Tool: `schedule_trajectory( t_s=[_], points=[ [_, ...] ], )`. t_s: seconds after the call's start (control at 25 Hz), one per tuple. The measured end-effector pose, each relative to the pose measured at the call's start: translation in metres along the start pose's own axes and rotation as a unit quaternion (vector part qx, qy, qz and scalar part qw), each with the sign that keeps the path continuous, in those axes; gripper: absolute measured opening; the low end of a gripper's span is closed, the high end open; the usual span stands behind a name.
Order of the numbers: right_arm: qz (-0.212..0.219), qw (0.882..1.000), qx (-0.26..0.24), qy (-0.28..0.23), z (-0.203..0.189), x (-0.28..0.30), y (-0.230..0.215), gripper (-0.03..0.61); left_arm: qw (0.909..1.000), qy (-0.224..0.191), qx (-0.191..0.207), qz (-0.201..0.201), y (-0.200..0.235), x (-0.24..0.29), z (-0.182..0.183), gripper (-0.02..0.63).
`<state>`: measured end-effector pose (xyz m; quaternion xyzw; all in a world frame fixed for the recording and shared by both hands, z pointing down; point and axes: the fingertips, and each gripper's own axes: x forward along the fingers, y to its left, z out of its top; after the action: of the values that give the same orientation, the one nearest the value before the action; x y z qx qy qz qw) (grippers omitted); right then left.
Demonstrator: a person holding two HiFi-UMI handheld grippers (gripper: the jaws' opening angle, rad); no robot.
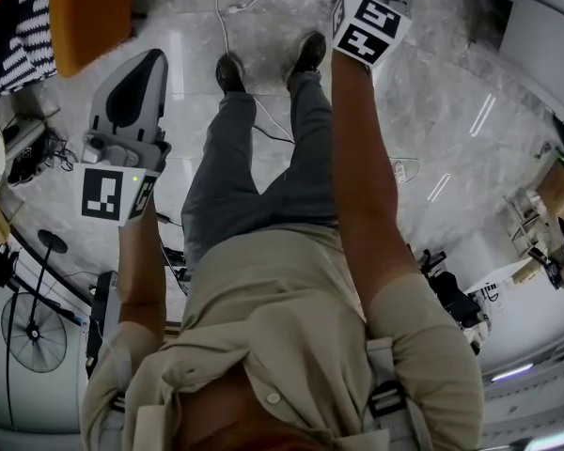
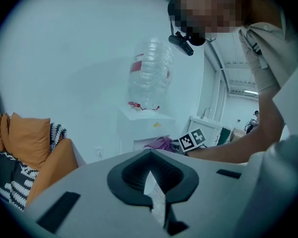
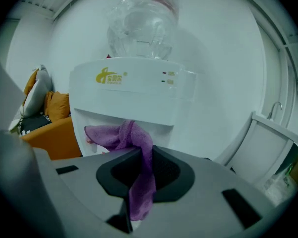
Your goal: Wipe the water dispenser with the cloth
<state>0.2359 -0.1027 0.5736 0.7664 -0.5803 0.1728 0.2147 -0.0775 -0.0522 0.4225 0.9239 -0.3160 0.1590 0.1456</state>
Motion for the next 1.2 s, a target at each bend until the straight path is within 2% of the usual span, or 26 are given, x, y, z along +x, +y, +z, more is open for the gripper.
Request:
schedule_trajectory(
  t_s=[0.16, 0.44, 0.72, 0.96, 1.2],
  points=[
    [-0.024, 0.999, 0.035, -0.007, 0.004, -0.001, -0.031, 0.063, 1.0, 0.001, 0.003, -0.003, -0.007, 0.007, 0.003, 0.015],
    [-0.033, 0.999, 0.034, -0.027, 0.022, 0.011, -0.064, 0.063, 0.9999, 0.004, 0.003, -0.01, -0.026, 0.023, 0.004, 0.015],
    [-0.023, 0.999, 0.043, 0.011, -0.024, 0.042, -0.054, 0.063, 0.9999, 0.013, 0.003, -0.008, -0.03, 0.03, -0.01, 0.015],
    [0.001, 0.997, 0.07, 0.028, -0.051, 0.069, -0.043, 0.063, 0.9998, 0.02, 0.0, -0.004, -0.029, 0.031, -0.026, 0.015],
    [0.002, 0.997, 0.078, 0.025, -0.054, 0.07, -0.04, 0.063, 0.9998, 0.02, -0.002, -0.003, -0.031, 0.034, -0.032, 0.015]
  ],
)
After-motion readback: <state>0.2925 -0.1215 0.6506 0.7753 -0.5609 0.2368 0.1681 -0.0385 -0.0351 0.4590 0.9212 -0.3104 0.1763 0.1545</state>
